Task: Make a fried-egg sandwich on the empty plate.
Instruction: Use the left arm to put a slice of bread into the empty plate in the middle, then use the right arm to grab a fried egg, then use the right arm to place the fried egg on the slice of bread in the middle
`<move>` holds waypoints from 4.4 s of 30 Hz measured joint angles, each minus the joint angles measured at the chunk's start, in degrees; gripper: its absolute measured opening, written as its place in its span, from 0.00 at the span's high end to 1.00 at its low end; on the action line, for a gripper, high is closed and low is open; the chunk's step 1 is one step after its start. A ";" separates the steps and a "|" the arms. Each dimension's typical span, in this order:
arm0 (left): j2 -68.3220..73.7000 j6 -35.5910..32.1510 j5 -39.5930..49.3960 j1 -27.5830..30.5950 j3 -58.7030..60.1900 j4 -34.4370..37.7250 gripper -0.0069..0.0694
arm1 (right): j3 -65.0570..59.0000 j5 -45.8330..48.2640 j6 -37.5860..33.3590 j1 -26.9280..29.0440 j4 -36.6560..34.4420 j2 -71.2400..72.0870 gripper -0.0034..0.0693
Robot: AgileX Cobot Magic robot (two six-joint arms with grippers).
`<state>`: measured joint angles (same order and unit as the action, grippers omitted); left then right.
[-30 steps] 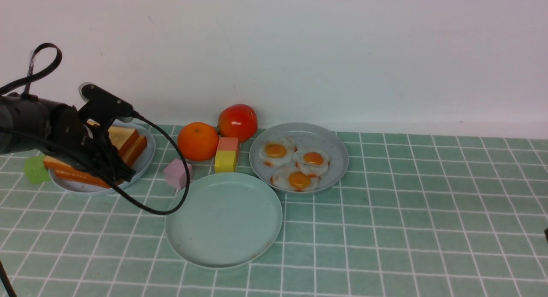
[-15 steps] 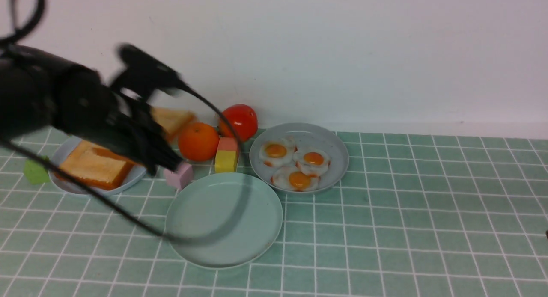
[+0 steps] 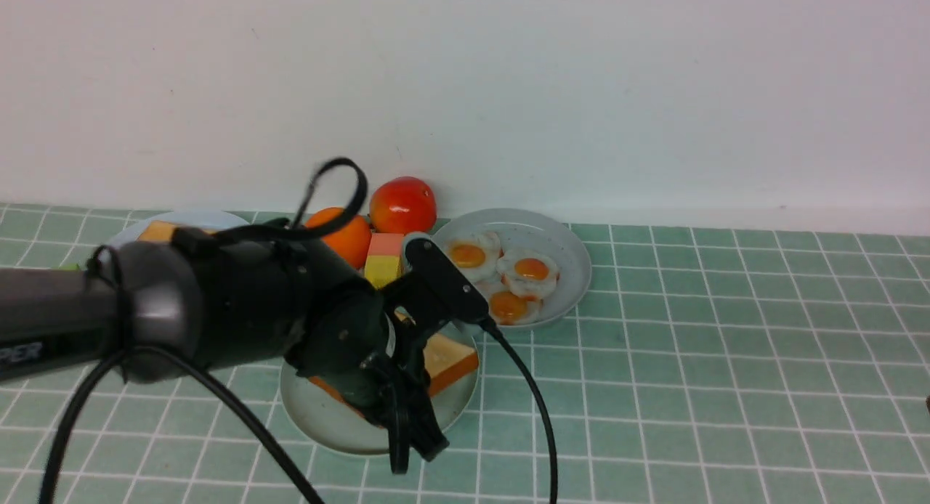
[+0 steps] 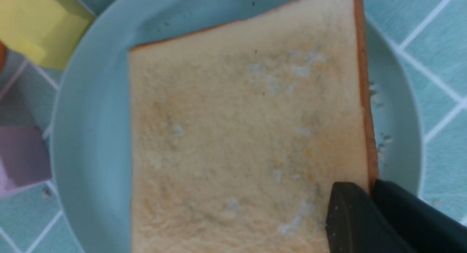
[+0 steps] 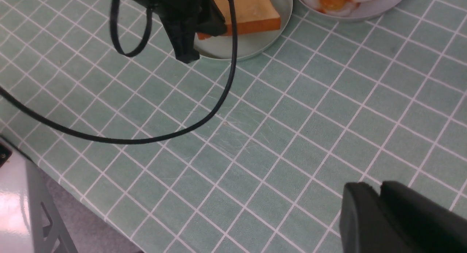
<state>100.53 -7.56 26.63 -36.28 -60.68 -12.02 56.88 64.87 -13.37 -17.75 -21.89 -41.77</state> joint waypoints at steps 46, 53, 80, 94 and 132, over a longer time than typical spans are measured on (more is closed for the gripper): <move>-71.34 35.78 -18.64 -3.42 34.55 -2.14 0.93 | 36.41 -21.87 -0.12 5.90 -18.51 -78.34 0.49; -71.34 35.97 -18.76 -3.42 34.55 -2.14 0.93 | 43.14 -21.86 -0.01 6.10 -20.99 -86.13 0.49; -71.34 36.22 -19.02 -3.42 34.55 -1.92 0.93 | 47.55 -24.55 0.04 5.72 -23.96 -92.89 0.47; -71.17 36.24 -19.15 -3.42 34.55 -1.92 0.92 | 47.99 -25.44 -8.22 5.77 -24.02 -93.91 0.87; -71.15 36.29 -13.87 -3.42 34.57 -11.93 0.90 | 39.63 -19.16 -10.07 -10.40 -13.26 -78.17 0.94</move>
<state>29.38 28.72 12.76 -39.70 -26.11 -23.94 96.51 45.71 -23.44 -28.15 -35.15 -119.94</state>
